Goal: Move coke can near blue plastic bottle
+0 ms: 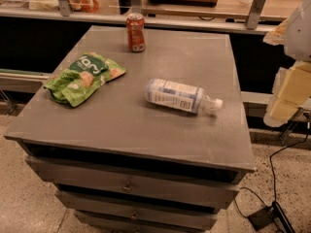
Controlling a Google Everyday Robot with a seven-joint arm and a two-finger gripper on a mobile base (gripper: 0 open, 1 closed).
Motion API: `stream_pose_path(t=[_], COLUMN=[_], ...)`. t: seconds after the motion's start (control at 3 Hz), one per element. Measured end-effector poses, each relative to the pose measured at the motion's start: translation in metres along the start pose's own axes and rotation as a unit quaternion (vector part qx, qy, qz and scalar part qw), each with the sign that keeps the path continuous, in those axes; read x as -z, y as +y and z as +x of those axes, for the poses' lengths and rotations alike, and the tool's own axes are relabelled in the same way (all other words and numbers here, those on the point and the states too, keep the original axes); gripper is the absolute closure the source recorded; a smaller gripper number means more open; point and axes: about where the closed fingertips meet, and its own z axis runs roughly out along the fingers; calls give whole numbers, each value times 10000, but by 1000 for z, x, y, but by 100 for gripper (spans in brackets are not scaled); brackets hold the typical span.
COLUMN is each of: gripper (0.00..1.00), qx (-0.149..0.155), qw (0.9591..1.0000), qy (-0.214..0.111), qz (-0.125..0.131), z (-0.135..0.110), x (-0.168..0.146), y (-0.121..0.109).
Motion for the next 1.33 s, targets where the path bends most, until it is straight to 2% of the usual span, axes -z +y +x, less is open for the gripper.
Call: stream_pose_path(t=[0.33, 0.67, 1.0, 1.33], gripper=[0, 0, 0, 0], qx=[0, -239, -1024, -1636], qw=[10000, 9984, 9811, 9573], qy=[0, -509, -1604, -2272], qz=[1, 85, 351, 721], z=[0, -11, -35, -47], x=[0, -3, -13, -18], y=[0, -20, -74, -115])
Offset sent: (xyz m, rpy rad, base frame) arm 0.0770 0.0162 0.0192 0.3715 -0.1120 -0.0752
